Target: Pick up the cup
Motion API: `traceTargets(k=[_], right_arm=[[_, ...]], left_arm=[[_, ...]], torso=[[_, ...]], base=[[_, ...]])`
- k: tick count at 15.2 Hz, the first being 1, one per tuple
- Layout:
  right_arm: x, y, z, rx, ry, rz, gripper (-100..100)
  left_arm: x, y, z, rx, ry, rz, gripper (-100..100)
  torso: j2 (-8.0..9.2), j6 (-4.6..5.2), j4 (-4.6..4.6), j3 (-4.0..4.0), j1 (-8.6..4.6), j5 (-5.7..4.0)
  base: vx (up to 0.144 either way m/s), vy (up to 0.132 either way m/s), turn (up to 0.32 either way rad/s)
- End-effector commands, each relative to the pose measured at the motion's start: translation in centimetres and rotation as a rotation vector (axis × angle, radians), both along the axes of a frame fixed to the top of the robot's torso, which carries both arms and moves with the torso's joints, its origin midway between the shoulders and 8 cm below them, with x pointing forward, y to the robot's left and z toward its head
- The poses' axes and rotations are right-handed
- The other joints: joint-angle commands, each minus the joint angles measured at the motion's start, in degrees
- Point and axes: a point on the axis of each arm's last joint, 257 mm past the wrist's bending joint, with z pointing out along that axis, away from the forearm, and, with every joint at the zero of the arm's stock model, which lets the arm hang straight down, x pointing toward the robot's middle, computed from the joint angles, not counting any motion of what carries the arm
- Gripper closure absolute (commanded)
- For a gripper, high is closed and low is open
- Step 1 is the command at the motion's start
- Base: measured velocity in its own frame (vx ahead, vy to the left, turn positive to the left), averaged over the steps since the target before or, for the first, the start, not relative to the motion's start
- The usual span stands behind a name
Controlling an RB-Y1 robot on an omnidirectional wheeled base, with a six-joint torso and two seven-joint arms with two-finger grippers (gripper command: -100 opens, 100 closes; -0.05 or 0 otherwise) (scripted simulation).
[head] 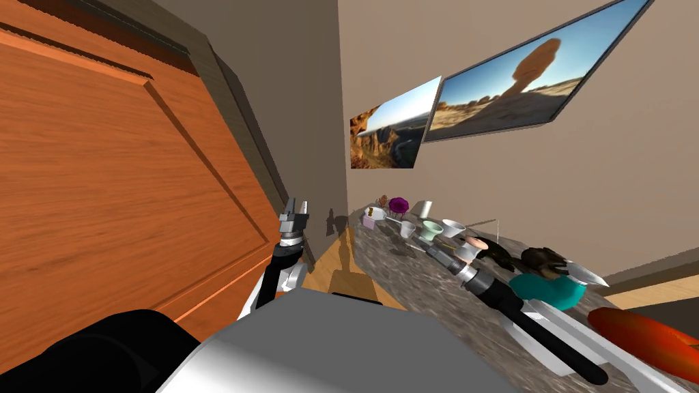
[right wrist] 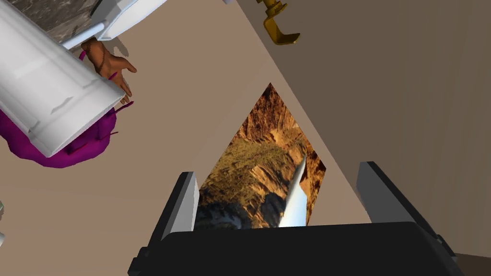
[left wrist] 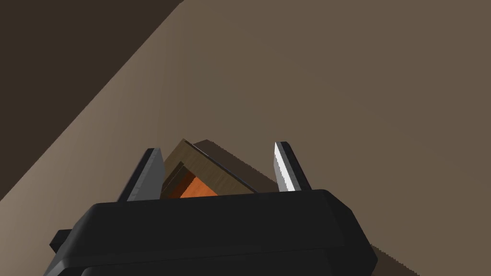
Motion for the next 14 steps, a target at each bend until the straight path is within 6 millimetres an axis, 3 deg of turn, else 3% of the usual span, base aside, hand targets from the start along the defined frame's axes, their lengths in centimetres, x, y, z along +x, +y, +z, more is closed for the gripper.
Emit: traceTargets(k=[1,2,4,5,7,8,10,11,13,14], right_arm=[[0.2,-0.6,-0.1,-0.045,0.01,0.012,-100],[0.2,-1.8,-1.2,-0.099,0.03,0.009,-100],[0.3,-2.1,-0.9,-0.13,0.035,0.023,-100],[0.2,-3.4,-2.0,-0.184,0.057,0.021,-100],[0.3,-3.6,-1.7,-0.214,0.061,0.035,-100],[0.1,-5.1,-2.7,-0.268,0.084,0.034,-100],[0.2,-5.3,-2.4,-0.297,0.088,0.046,-100],[0.0,-6.8,-3.3,-0.351,0.113,0.046,-100],[0.1,-7.0,-3.0,-0.378,0.116,0.057,-100],[-0.3,-8.6,-3.8,-0.435,0.143,0.06,-100]], left_arm=[[0.0,0.0,0.0,0.0,0.0,0.0,0],[0.0,0.0,0.0,0.0,0.0,0.0,0],[0.0,0.0,0.0,0.0,0.0,0.0,0],[0.0,0.0,0.0,0.0,0.0,0.0,0],[0.0,0.0,0.0,0.0,0.0,0.0,0],[0.0,0.0,0.0,0.0,0.0,0.0,0],[0.0,0.0,0.0,0.0,0.0,0.0,0],[0.0,0.0,0.0,0.0,0.0,0.0,0],[0.0,0.0,0.0,0.0,0.0,0.0,0],[0.0,0.0,0.0,0.0,0.0,0.0,0]], torso=[[0.0,0.0,0.0,0.0,0.0,0.0],[0.01,0.01,0.0,0.0,-0.02,0.0],[-0.03,-0.02,-0.01,-0.02,0.01,0.0],[-0.01,0.01,0.0,-0.01,-0.01,0.0],[-0.04,-0.01,-0.01,-0.02,0.0,0.0],[-0.01,0.01,0.0,-0.01,-0.02,0.0],[-0.04,-0.02,-0.01,-0.02,0.01,0.01],[-0.02,0.01,0.0,-0.01,-0.01,0.0],[-0.03,-0.01,-0.01,-0.02,0.02,0.01],[-0.01,0.01,0.0,-0.01,0.01,0.01]], base=[[0.025,0.038,0.046],[0.033,0.046,0.124],[0.031,0.044,0.093],[0.037,0.041,0.107],[0.032,0.041,0.092],[0.033,0.046,0.12],[0.035,0.04,0.092],[0.033,0.041,0.105],[0.033,0.044,0.087],[0.037,0.051,0.117]])
